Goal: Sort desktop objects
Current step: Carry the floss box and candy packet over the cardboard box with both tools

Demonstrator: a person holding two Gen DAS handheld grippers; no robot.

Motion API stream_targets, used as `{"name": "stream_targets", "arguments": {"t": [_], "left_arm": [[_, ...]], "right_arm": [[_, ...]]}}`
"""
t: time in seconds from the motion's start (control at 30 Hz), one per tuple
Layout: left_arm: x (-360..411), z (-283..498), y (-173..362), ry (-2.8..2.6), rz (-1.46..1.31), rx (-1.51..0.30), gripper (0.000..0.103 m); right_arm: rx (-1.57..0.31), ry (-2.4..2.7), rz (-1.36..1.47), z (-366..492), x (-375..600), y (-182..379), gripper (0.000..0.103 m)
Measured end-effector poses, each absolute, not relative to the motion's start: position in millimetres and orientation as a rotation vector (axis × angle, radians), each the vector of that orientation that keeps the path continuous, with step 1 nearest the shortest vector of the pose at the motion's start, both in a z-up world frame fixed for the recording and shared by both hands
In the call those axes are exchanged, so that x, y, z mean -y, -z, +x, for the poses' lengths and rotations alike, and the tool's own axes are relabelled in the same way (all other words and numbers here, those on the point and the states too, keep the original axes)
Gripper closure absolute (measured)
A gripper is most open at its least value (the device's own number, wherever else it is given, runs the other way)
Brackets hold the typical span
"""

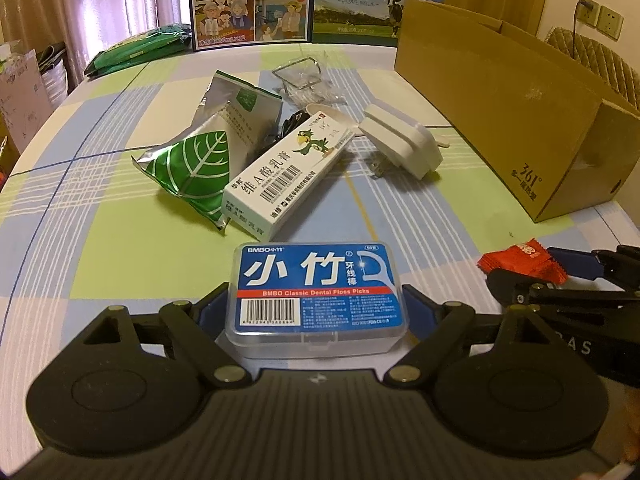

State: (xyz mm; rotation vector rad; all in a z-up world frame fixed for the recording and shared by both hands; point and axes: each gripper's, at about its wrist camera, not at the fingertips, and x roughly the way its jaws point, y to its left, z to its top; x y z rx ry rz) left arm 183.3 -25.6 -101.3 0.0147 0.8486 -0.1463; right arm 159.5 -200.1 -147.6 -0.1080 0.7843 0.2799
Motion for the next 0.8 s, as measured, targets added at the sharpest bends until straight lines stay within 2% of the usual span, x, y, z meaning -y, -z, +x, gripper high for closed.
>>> {"name": "stream_targets", "arguments": {"t": [0.1,0.2,0.8], "left_arm": [[27,182,102,0.151,0.015,-0.849,0.019],[27,181,100,0.151,0.011,-0.848,0.019],[26,166,68,0.146,0.005,-0.811,0.019]], "right_arm": [[-0.782,-0.282,-0.107,158,200,147,0.059],[-0.781,-0.279,-0.094,158,201,146,0.061],[-0.702,-0.28,-0.095,145,206,120,0.062]]}}
